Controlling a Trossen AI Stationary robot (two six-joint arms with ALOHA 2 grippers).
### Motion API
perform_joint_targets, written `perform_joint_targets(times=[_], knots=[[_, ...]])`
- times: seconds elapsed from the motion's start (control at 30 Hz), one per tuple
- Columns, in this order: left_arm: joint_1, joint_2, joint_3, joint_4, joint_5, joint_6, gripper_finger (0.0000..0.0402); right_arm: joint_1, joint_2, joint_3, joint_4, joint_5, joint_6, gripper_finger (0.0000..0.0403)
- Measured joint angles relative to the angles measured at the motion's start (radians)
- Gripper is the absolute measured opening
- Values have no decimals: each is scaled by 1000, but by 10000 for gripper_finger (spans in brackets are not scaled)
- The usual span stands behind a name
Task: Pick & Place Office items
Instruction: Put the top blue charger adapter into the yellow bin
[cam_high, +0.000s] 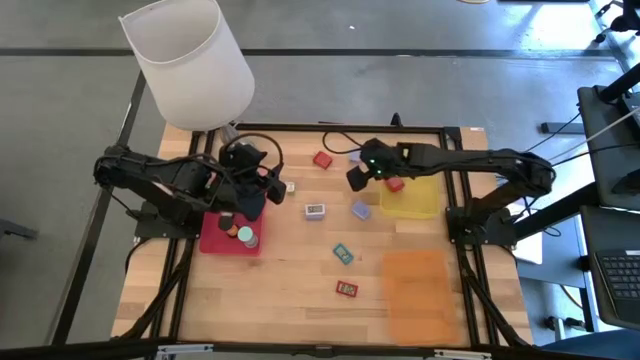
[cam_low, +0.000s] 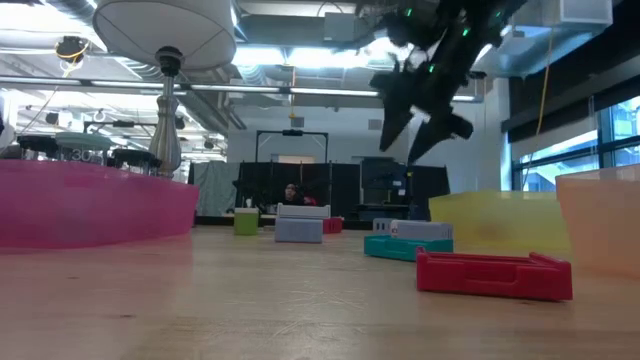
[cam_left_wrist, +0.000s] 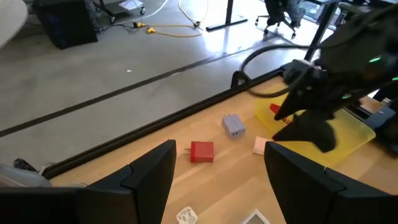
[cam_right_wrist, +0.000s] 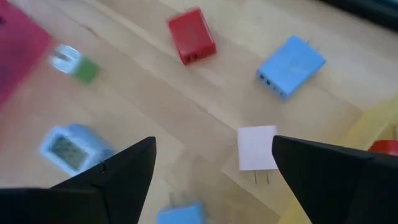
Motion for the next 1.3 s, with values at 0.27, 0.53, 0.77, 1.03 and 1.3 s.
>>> perform_joint_targets(times=[0.27,0.53,0.77,1.03,1.3], knots=[[21,0,1,1,56,-2,242,-117,151,36,34,-91,58,323],[21,0,1,30,61,-2,242,-181,319,188,21,-129,48,323],[21,0,1,29,180,1,242,-206,362,235,-36,-69,63,323],[21,0,1,22,210,33,242,-234,381,235,-40,40,217,323],[21,0,1,22,213,149,242,-235,447,235,-14,36,295,323]])
